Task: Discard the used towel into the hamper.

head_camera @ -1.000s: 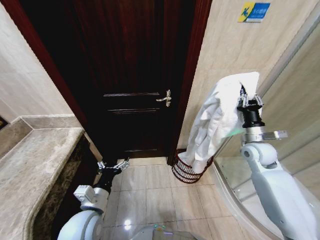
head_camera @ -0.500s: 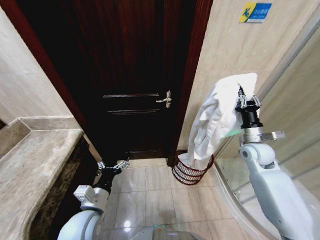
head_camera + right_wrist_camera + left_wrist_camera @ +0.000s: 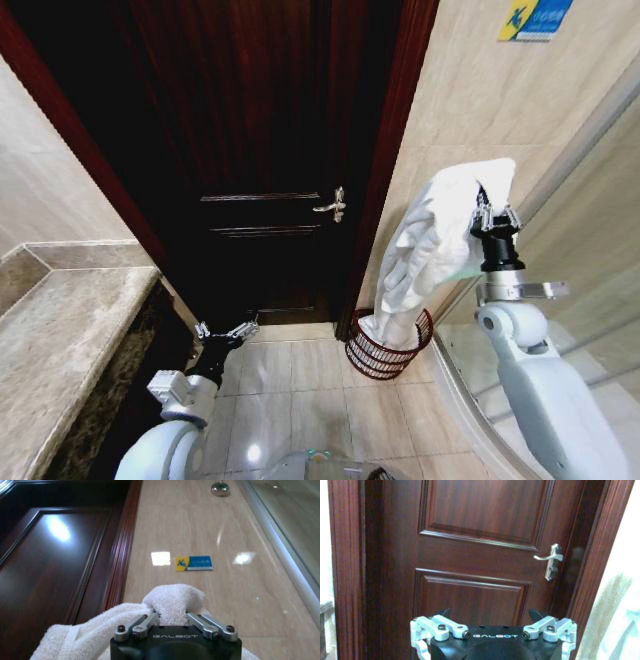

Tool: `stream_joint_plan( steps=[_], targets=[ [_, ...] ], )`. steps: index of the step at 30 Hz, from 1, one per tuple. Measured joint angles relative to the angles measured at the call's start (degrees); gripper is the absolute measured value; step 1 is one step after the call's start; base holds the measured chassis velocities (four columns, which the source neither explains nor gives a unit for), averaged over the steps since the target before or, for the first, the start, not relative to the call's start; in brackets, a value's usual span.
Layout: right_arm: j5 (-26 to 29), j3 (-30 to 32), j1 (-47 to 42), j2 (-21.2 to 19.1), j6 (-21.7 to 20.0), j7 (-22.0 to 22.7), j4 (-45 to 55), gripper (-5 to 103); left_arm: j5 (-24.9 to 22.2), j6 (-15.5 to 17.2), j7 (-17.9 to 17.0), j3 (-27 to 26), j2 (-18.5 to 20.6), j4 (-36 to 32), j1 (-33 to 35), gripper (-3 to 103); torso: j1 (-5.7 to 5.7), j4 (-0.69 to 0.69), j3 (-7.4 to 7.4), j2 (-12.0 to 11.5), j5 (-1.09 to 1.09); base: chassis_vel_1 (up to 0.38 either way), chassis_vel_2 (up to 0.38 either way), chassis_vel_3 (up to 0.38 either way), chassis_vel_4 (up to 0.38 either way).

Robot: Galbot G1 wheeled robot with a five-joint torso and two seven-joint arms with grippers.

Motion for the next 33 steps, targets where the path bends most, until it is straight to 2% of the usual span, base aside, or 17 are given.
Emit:
stream_joint_plan(
  steps=[16, 21, 33],
  targets=[
    [-0.02, -0.94, 1.24, 0.51, 2.87, -2.74, -7.80, 13, 0.00, 0.00, 0.00, 0.00, 0.00, 0.00, 0.00, 100, 0.04, 0.01, 0.01, 0.00, -0.01, 0.000, 0.000, 0.000, 0.000],
    [0.48, -2.02, 4.37, -0.35, 4.11, -3.54, -11.99, 13, 0.00, 0.00, 0.00, 0.00, 0.00, 0.00, 0.00, 100, 0.04, 0.01, 0.01, 0.00, -0.01, 0.000, 0.000, 0.000, 0.000],
    [1.24, -4.89, 11.11, -2.09, 4.45, -4.47, -14.41, 13, 0.00, 0.00, 0.00, 0.00, 0.00, 0.00, 0.00, 100, 0.04, 0.01, 0.01, 0.00, -0.02, 0.000, 0.000, 0.000, 0.000]
  ],
)
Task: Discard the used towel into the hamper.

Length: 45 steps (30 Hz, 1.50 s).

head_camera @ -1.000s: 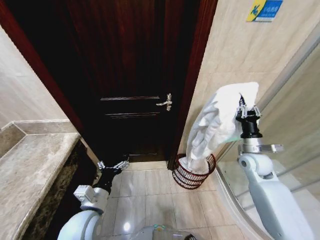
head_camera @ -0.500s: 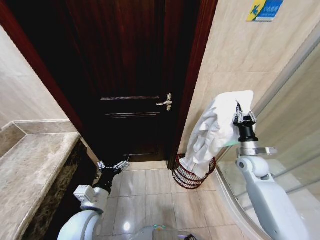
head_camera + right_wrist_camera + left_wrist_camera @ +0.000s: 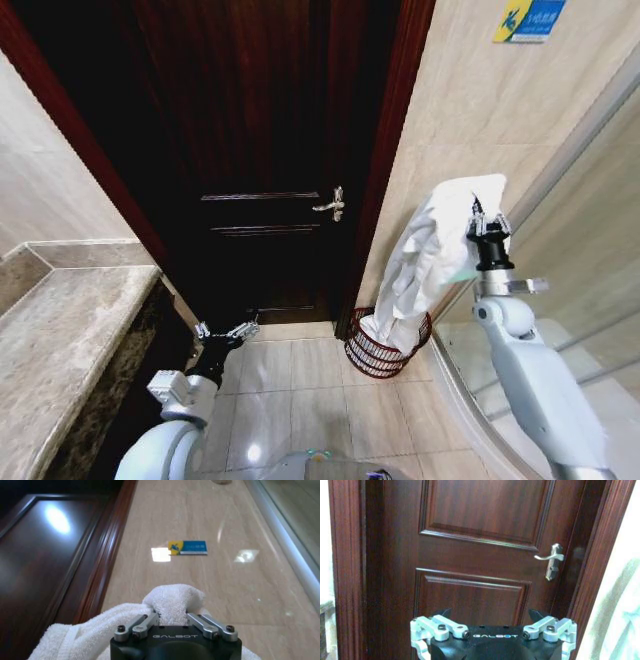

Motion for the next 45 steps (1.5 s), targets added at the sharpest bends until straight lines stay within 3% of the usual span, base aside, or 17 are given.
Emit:
stream_joint_plan(
  steps=[6, 18, 45],
  targets=[
    [0.14, -1.17, 2.15, -0.09, 0.46, -0.94, -0.56, 13, 0.00, 0.00, 0.00, 0.00, 0.00, 0.00, 0.00, 100, 0.00, 0.00, 0.00, 0.00, -0.03, 0.000, 0.000, 0.000, 0.000],
    [-0.18, -1.18, -2.81, 3.24, 3.73, -4.76, -5.54, 13, 0.00, 0.00, 0.00, 0.00, 0.00, 0.00, 0.00, 100, 0.00, 0.00, 0.00, 0.00, 0.02, 0.000, 0.000, 0.000, 0.000],
    [-2.33, 0.53, -8.82, 6.12, 4.91, -3.33, -8.77, 13, 0.00, 0.00, 0.00, 0.00, 0.00, 0.00, 0.00, 100, 0.00, 0.00, 0.00, 0.00, 0.01, 0.000, 0.000, 0.000, 0.000]
  ],
)
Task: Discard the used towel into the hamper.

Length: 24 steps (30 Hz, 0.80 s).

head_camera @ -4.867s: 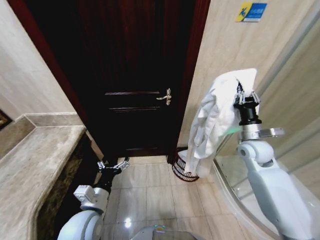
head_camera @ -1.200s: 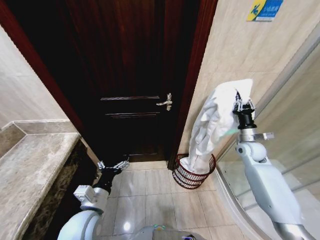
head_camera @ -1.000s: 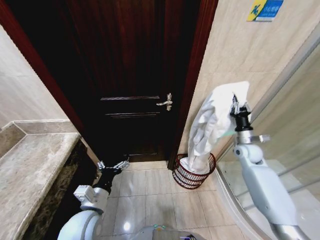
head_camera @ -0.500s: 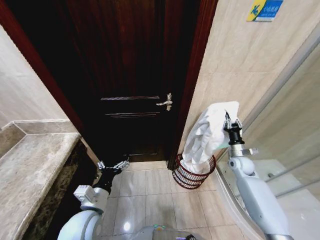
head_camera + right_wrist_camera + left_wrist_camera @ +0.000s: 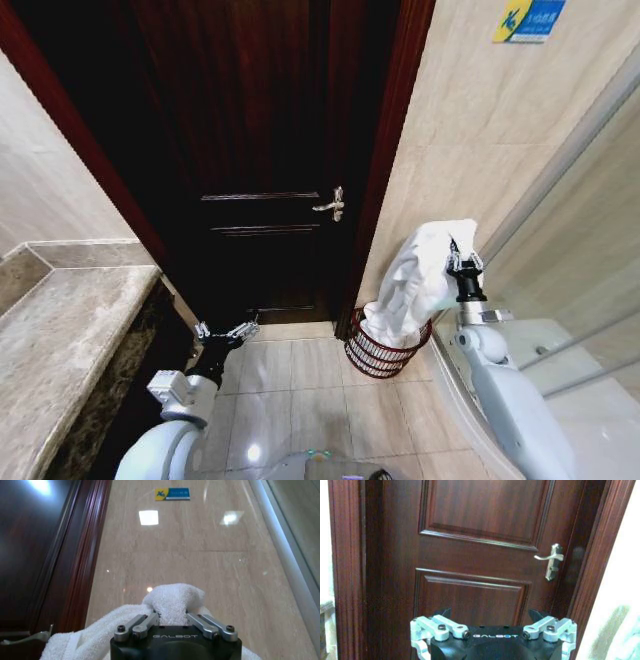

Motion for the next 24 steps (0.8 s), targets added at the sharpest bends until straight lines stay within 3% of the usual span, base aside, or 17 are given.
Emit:
stream_joint_plan(
  steps=[24],
  targets=[
    [-2.92, 0.42, -2.94, 1.09, 1.51, 0.76, -0.50, 13, 0.00, 0.00, 0.00, 0.00, 0.00, 0.00, 0.00, 100, 0.04, 0.00, 0.01, -0.01, 0.00, -0.049, 0.045, 0.047, -0.046]
  ],
)
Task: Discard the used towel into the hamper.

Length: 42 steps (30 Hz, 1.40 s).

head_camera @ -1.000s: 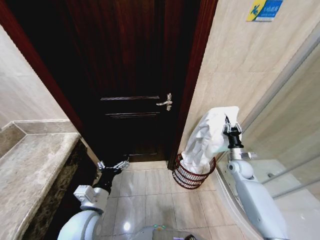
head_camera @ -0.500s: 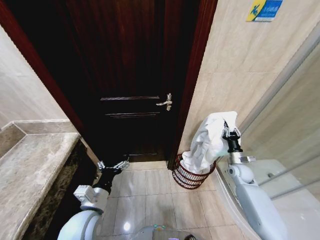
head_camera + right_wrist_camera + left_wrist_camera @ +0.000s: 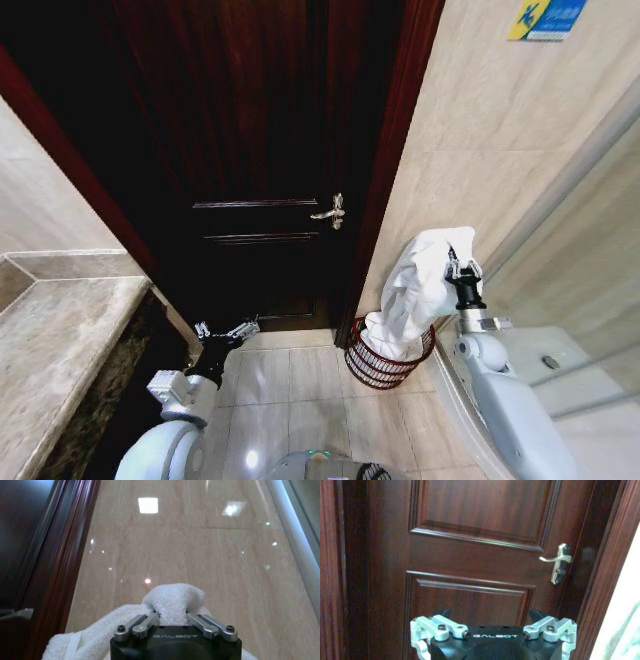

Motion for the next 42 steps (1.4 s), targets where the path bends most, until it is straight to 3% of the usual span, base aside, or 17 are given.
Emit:
stream_joint_plan(
  steps=[13, 35, 42],
  targets=[
    [6.60, -2.38, -0.02, 0.64, -0.25, -3.83, -9.51, 13, 0.00, 0.00, 0.00, 0.00, 0.00, 0.00, 0.01, 100, -0.04, -0.01, -0.01, 0.02, 0.00, 0.000, 0.000, 0.000, 0.000],
    [6.94, -7.03, 3.18, 3.95, -0.18, -6.41, -21.33, 13, 0.00, 0.00, 0.00, 0.00, 0.00, 0.00, 0.00, 100, -0.04, 0.00, -0.01, 0.02, 0.00, 0.000, 0.000, 0.000, 0.000],
    [10.19, -9.10, 3.24, 4.61, -2.21, -6.37, -22.76, 13, 0.00, 0.00, 0.00, 0.00, 0.00, 0.00, 0.00, 100, -0.04, 0.00, -0.02, 0.02, -0.01, 0.000, 0.000, 0.000, 0.000]
  ],
)
